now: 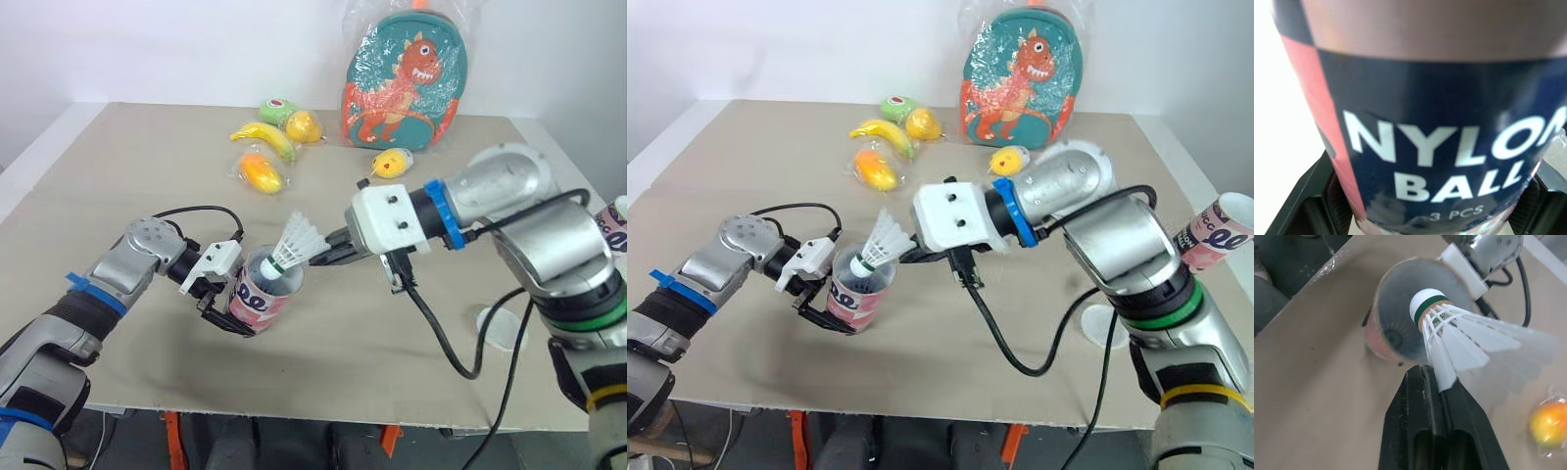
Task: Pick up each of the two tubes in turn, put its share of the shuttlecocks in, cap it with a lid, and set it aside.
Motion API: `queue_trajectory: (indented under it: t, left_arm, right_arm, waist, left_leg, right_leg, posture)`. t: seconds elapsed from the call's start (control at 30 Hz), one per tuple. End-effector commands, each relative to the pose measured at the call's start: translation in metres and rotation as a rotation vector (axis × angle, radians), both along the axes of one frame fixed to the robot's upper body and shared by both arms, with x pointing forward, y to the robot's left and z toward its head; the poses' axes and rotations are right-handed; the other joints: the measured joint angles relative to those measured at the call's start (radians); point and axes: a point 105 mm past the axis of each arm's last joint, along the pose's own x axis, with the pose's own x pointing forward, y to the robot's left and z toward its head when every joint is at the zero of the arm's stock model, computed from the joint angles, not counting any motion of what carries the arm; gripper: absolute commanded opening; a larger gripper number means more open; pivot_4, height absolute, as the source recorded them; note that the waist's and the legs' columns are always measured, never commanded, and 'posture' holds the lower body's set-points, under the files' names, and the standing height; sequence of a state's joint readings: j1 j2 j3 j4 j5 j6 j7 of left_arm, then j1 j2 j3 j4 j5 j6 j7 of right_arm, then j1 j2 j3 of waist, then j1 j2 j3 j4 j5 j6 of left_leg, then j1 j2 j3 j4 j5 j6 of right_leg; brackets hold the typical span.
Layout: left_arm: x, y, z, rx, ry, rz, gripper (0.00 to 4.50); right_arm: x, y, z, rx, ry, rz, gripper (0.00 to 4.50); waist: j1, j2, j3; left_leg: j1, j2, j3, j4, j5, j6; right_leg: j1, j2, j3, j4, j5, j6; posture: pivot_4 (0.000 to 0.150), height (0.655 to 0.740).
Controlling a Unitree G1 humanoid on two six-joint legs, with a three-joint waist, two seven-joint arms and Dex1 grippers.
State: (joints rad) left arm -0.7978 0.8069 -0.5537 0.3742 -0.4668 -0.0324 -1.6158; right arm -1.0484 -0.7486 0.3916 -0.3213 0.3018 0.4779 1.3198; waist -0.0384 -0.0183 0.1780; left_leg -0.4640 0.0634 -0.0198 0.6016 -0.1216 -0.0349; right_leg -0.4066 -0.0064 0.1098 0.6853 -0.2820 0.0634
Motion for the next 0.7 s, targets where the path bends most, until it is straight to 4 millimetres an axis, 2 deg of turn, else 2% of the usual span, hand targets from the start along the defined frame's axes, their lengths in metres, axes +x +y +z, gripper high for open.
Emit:
queue_trajectory:
  t: [0.03,0.07,0.17,0.2,0.3,0.37,0.47,0.57,0.6,0.7]
  left_arm:
    - [0.000,-0.001,0.008,-0.008,-0.023,-0.008,3.67]
    - [0.000,-0.001,0.008,-0.009,-0.022,-0.010,3.67]
    - [-0.001,-0.003,0.008,-0.010,-0.019,-0.014,3.67]
    - [-0.001,-0.003,0.008,-0.010,-0.019,-0.015,3.67]
    - [-0.002,-0.005,0.008,-0.019,-0.019,-0.021,3.67]
    - [-0.003,-0.006,0.008,-0.022,-0.017,-0.021,3.67]
    - [-0.005,-0.005,0.007,-0.022,-0.015,-0.021,3.67]
    - [-0.006,-0.004,0.006,-0.017,-0.004,-0.016,3.67]
    - [-0.006,-0.003,0.005,-0.016,-0.002,-0.016,3.67]
    - [-0.007,-0.003,0.005,-0.013,-0.002,-0.019,3.67]
  right_arm:
    - [-0.007,0.007,0.022,0.046,-0.006,0.037,2.07]
    - [-0.012,0.009,0.027,0.067,0.010,0.055,2.46]
    - [-0.027,0.005,0.041,0.122,0.069,0.105,4.16]
    - [-0.027,0.002,0.044,0.138,0.078,0.088,4.48]
    - [-0.010,-0.023,0.040,0.182,0.108,-0.069,4.48]
    - [0.003,-0.050,0.022,0.224,0.166,-0.225,4.48]
    - [0.012,-0.074,0.005,0.258,0.200,-0.371,4.48]
    - [0.040,-0.146,-0.033,0.383,0.187,-0.798,4.48]
    - [0.044,-0.162,-0.040,0.421,0.186,-0.893,4.48]
    - [0.058,-0.184,-0.041,0.533,0.147,-1.046,4.48]
  waist:
    - [0.000,0.000,0.000]
    - [0.000,0.000,0.000]
    - [0.002,0.000,0.000]
    - [0.002,0.000,0.000]
    - [0.006,-0.001,0.000]
    - [0.011,-0.003,-0.002]
    - [0.013,-0.001,-0.001]
    - [0.011,0.000,0.000]
    - [0.012,-0.002,-0.001]
    - [0.009,0.000,-0.001]
  left_leg:
    - [0.000,0.000,0.000,0.000,0.000,0.000]
    - [0.000,0.000,0.000,0.000,0.000,0.000]
    - [0.000,0.000,-0.001,0.000,0.000,0.000]
    - [-0.001,0.000,-0.001,0.000,0.000,0.000]
    - [-0.001,-0.001,-0.001,0.000,0.000,0.000]
    - [-0.001,-0.001,-0.001,0.001,0.000,0.000]
    - [-0.001,-0.001,-0.001,0.001,0.000,0.000]
    - [0.000,-0.001,-0.001,0.001,0.000,0.000]
    - [-0.001,-0.001,0.000,0.000,0.000,0.000]
    - [0.000,-0.002,0.000,0.001,0.000,0.000]
  right_leg:
    - [0.000,0.000,0.000,0.000,0.000,0.000]
    - [0.000,0.000,0.000,0.000,0.000,0.000]
    - [0.000,0.000,0.000,0.000,0.000,-0.002]
    - [0.000,0.000,0.000,0.000,0.000,-0.002]
    - [0.001,0.000,0.000,0.000,0.000,-0.001]
    - [0.001,0.000,-0.001,0.000,0.000,-0.001]
    - [0.001,-0.001,-0.001,0.000,0.000,-0.001]
    - [0.002,0.000,-0.001,0.001,0.000,-0.001]
    - [0.000,0.000,0.001,0.001,0.001,-0.001]
    - [0.000,0.000,0.001,0.002,0.000,0.000]
  posture:
    - [0.150,0.7400]
    - [0.150,0.7400]
    - [0.150,0.7400]
    - [0.150,0.7400]
    - [0.150,0.7400]
    - [0.150,0.7400]
    - [0.150,0.7400]
    - [0.150,0.7400]
    - [0.150,0.7400]
    - [0.150,0.7400]
